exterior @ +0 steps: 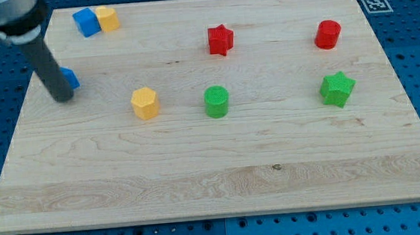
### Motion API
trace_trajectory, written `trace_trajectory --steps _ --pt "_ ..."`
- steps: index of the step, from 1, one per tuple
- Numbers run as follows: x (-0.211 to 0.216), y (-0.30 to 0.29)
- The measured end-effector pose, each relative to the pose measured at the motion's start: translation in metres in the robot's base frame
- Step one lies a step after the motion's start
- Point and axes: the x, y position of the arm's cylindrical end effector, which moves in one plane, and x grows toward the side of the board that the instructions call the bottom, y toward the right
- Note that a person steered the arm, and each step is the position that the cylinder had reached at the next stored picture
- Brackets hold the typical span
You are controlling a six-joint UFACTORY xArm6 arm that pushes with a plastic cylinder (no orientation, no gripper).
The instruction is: Push the blue triangle into the bottom left of the blue cube
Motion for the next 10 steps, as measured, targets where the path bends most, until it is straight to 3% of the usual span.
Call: trace_trajectory --steps 1,2,3,4,5,6,7,9,10 --pt "-0.06 0.0" --pt "-0.063 0.0" --pt "-0.032 -0.001" --pt "-0.023 -0.034" --pt "-0.045 -0.057" --pt "-0.067 -0.035" --pt "-0.068 -0.007" --pt "-0.053 -0.006" --pt "-0.071 -0.006"
